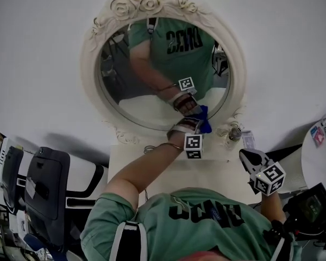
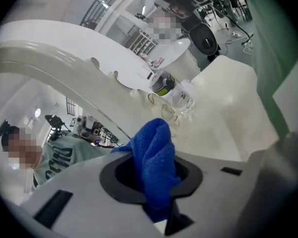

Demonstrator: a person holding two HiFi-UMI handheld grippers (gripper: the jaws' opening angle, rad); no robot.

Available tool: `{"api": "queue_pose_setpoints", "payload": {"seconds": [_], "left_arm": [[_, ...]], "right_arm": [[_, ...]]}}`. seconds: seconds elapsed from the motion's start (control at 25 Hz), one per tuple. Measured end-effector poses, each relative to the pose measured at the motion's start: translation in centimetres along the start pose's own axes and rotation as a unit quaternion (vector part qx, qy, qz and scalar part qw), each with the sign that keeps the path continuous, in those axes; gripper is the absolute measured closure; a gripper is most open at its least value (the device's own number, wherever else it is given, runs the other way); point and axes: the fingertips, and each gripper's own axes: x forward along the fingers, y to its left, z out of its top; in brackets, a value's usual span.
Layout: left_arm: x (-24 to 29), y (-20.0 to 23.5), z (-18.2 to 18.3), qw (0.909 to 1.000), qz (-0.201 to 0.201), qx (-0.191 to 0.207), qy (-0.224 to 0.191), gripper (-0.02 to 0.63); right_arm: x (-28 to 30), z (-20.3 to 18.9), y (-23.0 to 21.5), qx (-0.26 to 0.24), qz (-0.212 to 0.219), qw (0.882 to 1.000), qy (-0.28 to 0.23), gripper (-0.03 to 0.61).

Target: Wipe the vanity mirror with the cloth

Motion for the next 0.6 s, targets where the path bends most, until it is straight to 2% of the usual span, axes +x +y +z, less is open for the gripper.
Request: {"api": "queue_pose_setpoints", "payload": {"seconds": [0.16,0.24,0.36,0.44,0.52,0.6], "left_arm": [[0.1,-0.2,0.4,0.9996,-0.005,0.025,-0.008,0.525],[-0.3,-0.2,0.2,0.9998,0.003,0.008,-0.016,0.525],[-3.3,0.6,-0.5,0.9967,0.029,-0.064,-0.042,0.525],[-6.3,0.7,-1.6,0.9896,0.04,-0.123,-0.062,0.525],[-9.8,0.6,-3.4,0.9787,0.049,-0.183,-0.078,0.525],[-13.8,0.6,-5.8,0.9582,0.067,-0.261,-0.096,0.525]], "right_arm": [[-0.2,0.0,-0.4,0.008,-0.007,1.0,-0.005,0.566],[0.0,0.3,-0.2,0.005,-0.005,1.0,-0.007,0.566],[0.9,1.0,0.5,-0.012,0.01,1.0,-0.014,0.566],[1.3,1.7,1.2,-0.024,0.023,0.999,-0.017,0.566],[1.5,2.5,2.1,-0.032,0.033,0.999,-0.018,0.566],[2.0,2.9,3.1,-0.031,0.042,0.998,-0.02,0.566]]}}
